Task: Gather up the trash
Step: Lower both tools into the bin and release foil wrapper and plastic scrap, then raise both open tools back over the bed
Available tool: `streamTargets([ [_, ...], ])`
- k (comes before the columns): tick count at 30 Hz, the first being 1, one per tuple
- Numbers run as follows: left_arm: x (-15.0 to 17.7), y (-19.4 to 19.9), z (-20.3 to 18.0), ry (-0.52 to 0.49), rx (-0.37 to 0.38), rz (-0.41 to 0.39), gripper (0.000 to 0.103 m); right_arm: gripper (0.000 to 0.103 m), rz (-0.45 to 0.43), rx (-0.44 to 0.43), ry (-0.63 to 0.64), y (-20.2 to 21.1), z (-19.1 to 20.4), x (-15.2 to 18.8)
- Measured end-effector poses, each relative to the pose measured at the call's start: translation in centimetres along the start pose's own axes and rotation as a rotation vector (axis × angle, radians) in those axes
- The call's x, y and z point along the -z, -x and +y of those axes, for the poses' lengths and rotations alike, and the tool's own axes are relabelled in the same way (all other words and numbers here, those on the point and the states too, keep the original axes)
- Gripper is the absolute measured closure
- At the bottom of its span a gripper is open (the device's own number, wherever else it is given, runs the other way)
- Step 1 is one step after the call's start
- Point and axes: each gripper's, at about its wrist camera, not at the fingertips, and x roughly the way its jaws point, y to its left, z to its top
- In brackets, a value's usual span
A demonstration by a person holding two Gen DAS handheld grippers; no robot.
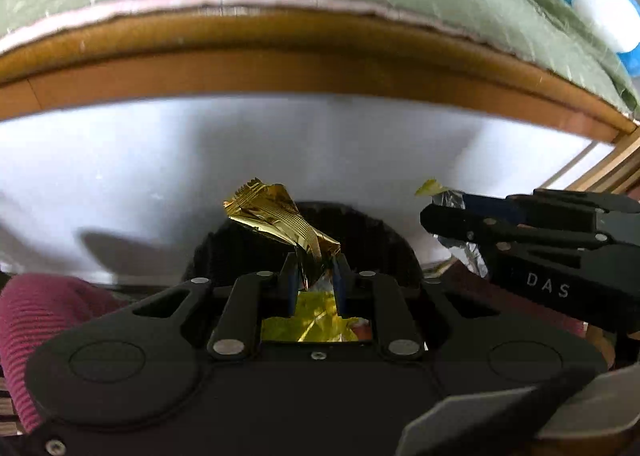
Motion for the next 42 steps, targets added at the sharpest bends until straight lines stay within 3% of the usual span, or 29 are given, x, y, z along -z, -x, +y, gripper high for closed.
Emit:
streamTargets([
  [7,0.7,-1.9,0.4,0.013,0.017,0.086,0.087,0.073,0.038,0.012,-0.007,-0.9,-0.2,0.5],
  [13,0.9,-2.6,0.3,0.013,0.008,0.113,0.086,0.068,0.070,0.020,-0.005,-1.6,0.2,0.6],
  [15,0.8,-2.8,0.3,0.013,0.005,0.117,0.081,0.062,0.077,0.019,-0.006,-1.8,0.4,0.5],
  [17,0.7,-2.8,0.3,0.014,0.005,0.118,0.066,0.051,0.078,0.020,-0.007,-1.8,0.4,0.5],
  [22,0.6,-2.9,0.1,0.015,-0.017,0.126,0.052,0.044,0.078,0.017,-0.004,-1.9,0.6,0.3],
  [25,0.6,-2.8,0.2,0.022,-0.018,0.126,0.049,0.043,0.077,0.015,-0.003,-1.8,0.7,0.3],
  [34,-0.2,-0.4,0.4,0.012,-0.032,0.054,0.028,0.035,0.027,0.012,-0.008,-0.1,0.4,-0.7],
  [42,-2.8,3.6,0.6,0.013,0.000,-0.068,0.024,0.026,-0.082,0.006,0.036,3.0,0.5,-3.5],
])
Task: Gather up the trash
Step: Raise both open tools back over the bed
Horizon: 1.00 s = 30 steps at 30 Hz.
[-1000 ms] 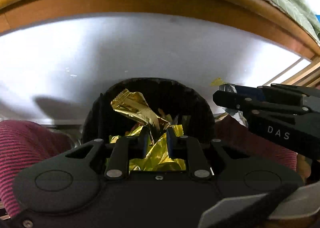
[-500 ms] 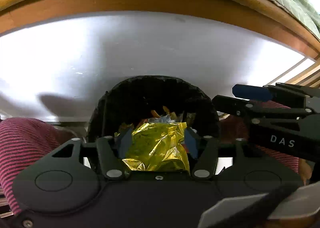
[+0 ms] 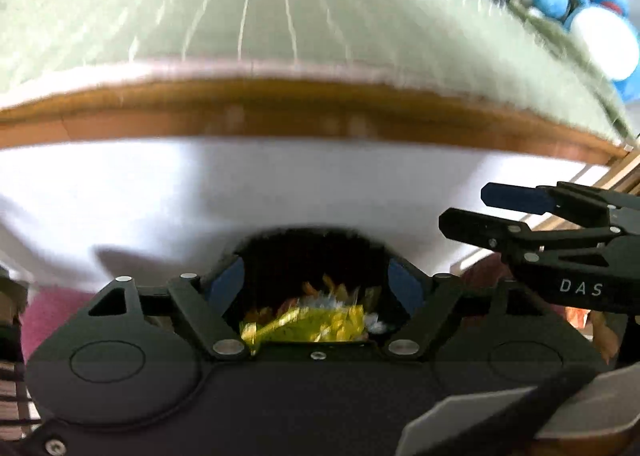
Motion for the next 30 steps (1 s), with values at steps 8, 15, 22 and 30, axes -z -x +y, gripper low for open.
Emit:
streamTargets([
  [8,-5.1,4.4,0.1,-0.047,0.008,-0.160,0.021,0.021,-0.135,0.005,0.044,2.6,-0.9,-5.1],
  [15,-10.4,7.1,-0.5,-0.088,0.005,-0.303,0.018,0.017,-0.246,0.064,0.067,4.0,-2.5,-10.0],
  [22,-16.3,6.3,-0.6,-0.083,0.005,-0.339,0.017,0.016,-0.293,0.118,0.059,3.9,-5.6,-14.0],
  [30,-22.3,3.6,0.1,-0.041,0.002,-0.326,0.017,0.013,-0.328,0.163,0.036,2.8,-9.2,-18.9],
])
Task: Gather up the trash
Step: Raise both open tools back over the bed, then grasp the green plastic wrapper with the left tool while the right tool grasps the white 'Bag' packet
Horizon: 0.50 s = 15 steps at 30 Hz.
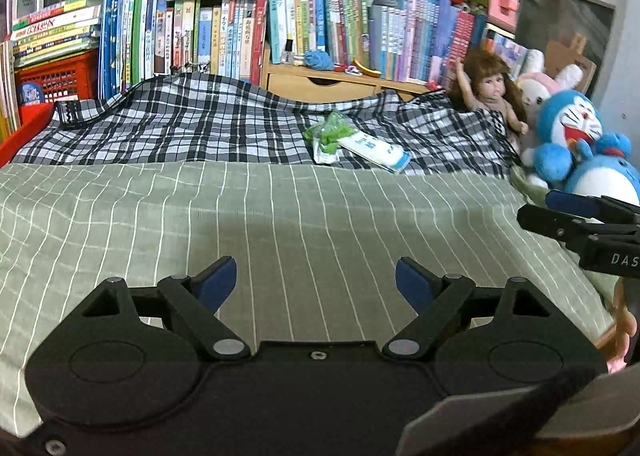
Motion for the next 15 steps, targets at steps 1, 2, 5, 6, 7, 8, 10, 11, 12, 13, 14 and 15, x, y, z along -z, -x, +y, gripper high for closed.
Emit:
streamTargets([
  [1,-0.5,-0.5,0.1,0.006,0.002,0.002,0.017,0.013,-0.002,0.005,-0.006,-0.6,-0.4,-0.4],
  [2,-1.1,-1.2,0.3,0.011,0.004,0.005,0.017,0.012,-0.002,0.009,-0.010,-1.2,-0.8,-0.8],
  [5,-2.8,-3.0,0.4,0.015,-0.005,0.008,0.017,0.011,0.002,0.034,-0.022,-3.2,-1.8,-1.9],
  [6,-3.4,-3.7,0.4,0.014,-0.010,0.006,0.017,0.011,0.003,0.040,-0.029,-4.0,-2.3,-2.3],
  [7,-3.9,-4.3,0.4,0.014,-0.014,0.004,0.017,0.011,0.003,0.044,-0.038,-4.6,-2.7,-2.6],
  [8,-4.4,-4.9,0.5,0.015,-0.018,0.001,0.017,0.011,0.005,0.045,-0.050,-5.4,-3.2,-3.0],
  [10,-5.4,-6.5,0.6,0.025,-0.023,-0.006,0.017,0.011,0.013,0.052,-0.083,-7.2,-4.2,-3.7],
  [11,-6.0,-7.3,0.7,0.034,-0.024,-0.007,0.017,0.011,0.020,0.058,-0.090,-8.1,-4.6,-4.1],
  [12,-6.5,-8.3,0.9,0.047,-0.025,-0.008,0.016,0.011,0.028,0.069,-0.094,-9.3,-5.0,-4.4],
  [13,-7.0,-9.3,1.0,0.059,-0.026,-0.007,0.016,0.011,0.033,0.081,-0.094,-10.2,-5.3,-4.6],
  [14,-7.5,-10.2,1.2,0.071,-0.028,-0.008,0.016,0.011,0.040,0.093,-0.094,-11.2,-5.6,-4.9],
  [15,-8.0,-11.3,1.4,0.088,-0.033,-0.013,0.016,0.011,0.049,0.100,-0.097,-12.4,-5.9,-5.1],
])
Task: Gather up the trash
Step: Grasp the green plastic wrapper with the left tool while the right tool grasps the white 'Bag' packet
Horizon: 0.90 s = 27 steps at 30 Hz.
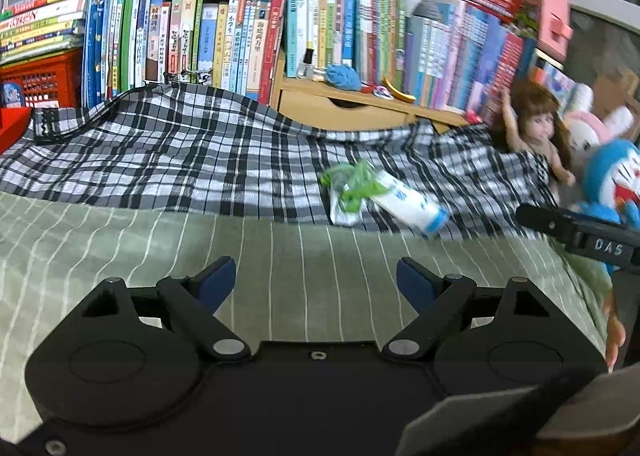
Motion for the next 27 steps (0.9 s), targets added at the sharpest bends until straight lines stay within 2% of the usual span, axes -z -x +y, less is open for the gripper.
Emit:
streamTargets([
  [4,-1.3,-3.8,0.6,0.081,-0.003,-0.029,0.015,0.011,0.035,0.017,0.021,-4.1,-0.1,-0.6],
  [8,-1.9,-8.1,0.8,0.159,-0.006,-0.025,0.014,0.009,0.072,0.029,0.077,-8.3,-0.4,-0.4],
  [15,-2.1,-14.1,-0.1,0.207,0.020,0.035,0.014,0.005,0.133,-0.016,0.224,-13.2,0.2,1.0],
  [22,-1.8,-17.6,-1.2,0.223,0.001,0.066,0.014,0.006,0.200,-0.041,0.280,-16.3,0.7,1.9],
  [25,-2.0,-18.3,-1.6,0.215,0.005,0.050,0.014,0.012,0.210,-0.084,0.269,-16.6,0.7,2.1],
  [27,-2.1,-18.8,-1.9,0.216,0.018,0.053,0.017,0.025,0.214,-0.118,0.253,-16.5,0.7,2.0],
])
